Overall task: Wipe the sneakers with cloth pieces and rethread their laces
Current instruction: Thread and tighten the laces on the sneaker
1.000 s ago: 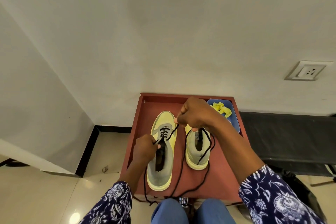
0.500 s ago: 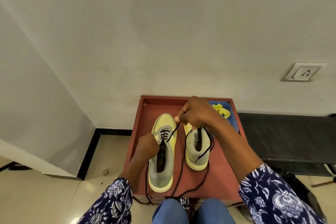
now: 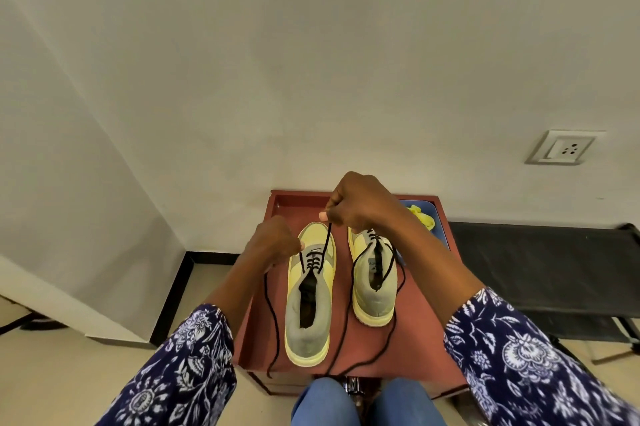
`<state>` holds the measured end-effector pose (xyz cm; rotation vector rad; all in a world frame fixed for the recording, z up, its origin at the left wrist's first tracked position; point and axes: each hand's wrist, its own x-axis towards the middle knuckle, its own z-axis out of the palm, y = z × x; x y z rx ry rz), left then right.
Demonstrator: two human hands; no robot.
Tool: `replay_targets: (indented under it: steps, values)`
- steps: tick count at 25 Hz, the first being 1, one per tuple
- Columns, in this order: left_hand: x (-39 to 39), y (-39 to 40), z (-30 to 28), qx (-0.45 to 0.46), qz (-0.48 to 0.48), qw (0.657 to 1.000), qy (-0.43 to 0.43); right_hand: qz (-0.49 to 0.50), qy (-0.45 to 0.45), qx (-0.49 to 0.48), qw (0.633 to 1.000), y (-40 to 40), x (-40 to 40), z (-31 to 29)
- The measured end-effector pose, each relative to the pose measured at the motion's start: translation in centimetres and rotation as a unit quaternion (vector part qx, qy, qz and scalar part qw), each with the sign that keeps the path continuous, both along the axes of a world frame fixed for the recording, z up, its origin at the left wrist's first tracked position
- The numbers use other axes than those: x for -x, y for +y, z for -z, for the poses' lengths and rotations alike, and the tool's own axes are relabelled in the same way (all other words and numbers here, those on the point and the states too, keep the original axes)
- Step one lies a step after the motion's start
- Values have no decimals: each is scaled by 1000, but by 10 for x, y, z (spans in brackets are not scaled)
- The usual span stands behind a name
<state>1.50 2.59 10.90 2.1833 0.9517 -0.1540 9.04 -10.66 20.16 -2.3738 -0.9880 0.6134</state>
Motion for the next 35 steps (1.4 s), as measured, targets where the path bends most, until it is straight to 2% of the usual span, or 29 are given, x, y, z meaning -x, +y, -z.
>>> replay_targets:
  steps: [9,23,35]
  values:
    - [-5,-6,-88,-54,55,996,-35,-18,-87,-25,996,12,3,-37]
    - [-9,-15,-183,-173,83,977,-91,-7,-121,-117,986,9,9,-113]
    - [-5,-15,-250,-194,60,942,-267,16,-193,-175,965,14,-2,-166]
